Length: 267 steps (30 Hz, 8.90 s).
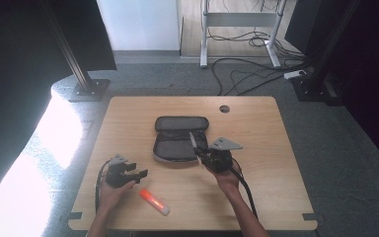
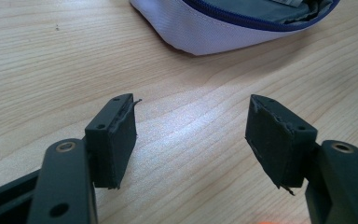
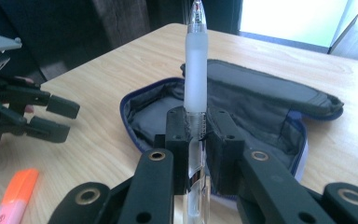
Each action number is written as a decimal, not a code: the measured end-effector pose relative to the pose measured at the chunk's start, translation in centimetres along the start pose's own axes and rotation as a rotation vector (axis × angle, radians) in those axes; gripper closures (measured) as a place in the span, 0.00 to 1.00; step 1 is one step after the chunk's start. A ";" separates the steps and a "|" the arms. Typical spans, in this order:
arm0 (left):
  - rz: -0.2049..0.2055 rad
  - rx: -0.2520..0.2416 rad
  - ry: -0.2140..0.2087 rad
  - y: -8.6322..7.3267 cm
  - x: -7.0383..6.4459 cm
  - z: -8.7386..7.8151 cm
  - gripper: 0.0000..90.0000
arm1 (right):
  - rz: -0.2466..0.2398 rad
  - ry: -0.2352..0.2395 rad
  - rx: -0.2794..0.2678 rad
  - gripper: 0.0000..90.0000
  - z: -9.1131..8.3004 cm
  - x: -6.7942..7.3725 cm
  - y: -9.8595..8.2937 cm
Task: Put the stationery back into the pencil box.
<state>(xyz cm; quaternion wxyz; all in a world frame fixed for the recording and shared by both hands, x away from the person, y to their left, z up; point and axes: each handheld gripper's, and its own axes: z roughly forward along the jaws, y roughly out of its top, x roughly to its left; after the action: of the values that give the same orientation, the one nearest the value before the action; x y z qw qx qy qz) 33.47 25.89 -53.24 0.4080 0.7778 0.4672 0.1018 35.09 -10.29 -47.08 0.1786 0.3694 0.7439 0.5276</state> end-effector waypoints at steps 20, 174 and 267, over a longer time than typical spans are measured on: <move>-0.001 0.000 0.003 0.0 0.1 0.0 0.38 | -0.001 -0.028 0.011 0.88 1.9 -1.1 1.5; -0.015 0.021 0.016 -0.4 0.7 0.4 0.38 | 0.013 0.035 0.094 0.69 4.2 -0.2 -3.9; -0.008 0.021 0.015 -0.4 0.6 0.5 0.37 | -0.083 0.291 0.189 0.58 4.2 12.0 -7.4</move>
<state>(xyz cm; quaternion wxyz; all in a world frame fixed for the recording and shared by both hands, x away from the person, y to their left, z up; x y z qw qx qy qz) 33.77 26.19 -53.96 0.3965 0.7795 0.4743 0.1010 27.18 0.01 -53.99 0.0551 0.2732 0.8227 0.4955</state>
